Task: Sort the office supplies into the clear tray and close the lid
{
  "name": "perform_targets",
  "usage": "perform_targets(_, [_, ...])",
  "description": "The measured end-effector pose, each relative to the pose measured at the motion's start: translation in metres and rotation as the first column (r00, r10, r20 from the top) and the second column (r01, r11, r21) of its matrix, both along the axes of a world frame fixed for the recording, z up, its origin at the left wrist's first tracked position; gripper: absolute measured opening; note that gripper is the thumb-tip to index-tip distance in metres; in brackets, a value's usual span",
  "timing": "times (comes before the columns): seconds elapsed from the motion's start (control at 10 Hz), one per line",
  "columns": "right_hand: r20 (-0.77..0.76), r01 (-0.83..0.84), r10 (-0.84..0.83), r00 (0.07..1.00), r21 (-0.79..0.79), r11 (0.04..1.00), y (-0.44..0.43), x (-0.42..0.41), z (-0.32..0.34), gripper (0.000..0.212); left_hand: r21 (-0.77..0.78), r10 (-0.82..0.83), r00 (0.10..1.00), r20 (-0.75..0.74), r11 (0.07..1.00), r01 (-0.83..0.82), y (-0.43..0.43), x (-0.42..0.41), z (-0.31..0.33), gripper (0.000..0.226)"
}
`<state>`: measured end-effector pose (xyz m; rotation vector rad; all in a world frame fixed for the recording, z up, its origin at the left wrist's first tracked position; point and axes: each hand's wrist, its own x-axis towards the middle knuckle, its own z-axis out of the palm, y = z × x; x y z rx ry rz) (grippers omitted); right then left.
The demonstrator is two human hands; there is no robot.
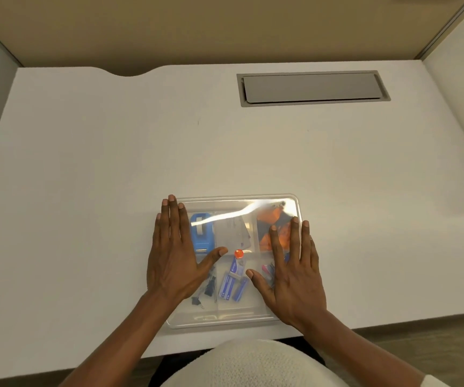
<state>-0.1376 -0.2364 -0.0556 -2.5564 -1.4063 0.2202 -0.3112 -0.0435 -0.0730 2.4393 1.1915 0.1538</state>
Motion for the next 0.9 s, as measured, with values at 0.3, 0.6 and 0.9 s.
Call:
perform_targets(0.3, [0.009,-0.03,0.03,0.999,0.005,1.0,0.002,0.007,0.0,0.098,0.062,-0.004,0.997,-0.072,0.998,0.009,-0.003,-0.002,0.005,0.117])
perform_targets(0.6, [-0.029,-0.009,0.009,1.0,0.004,1.0,0.004,0.008,0.0,0.1,0.039,0.004,0.996,-0.091,0.999,-0.001,-0.004,-0.002,0.008,0.118])
perform_targets(0.9, [-0.018,-0.061,0.061,0.998,0.028,0.998,0.02,0.027,0.033,0.09,0.089,-0.006,0.997,-0.079,0.996,0.013,-0.004,-0.001,0.03,0.12])
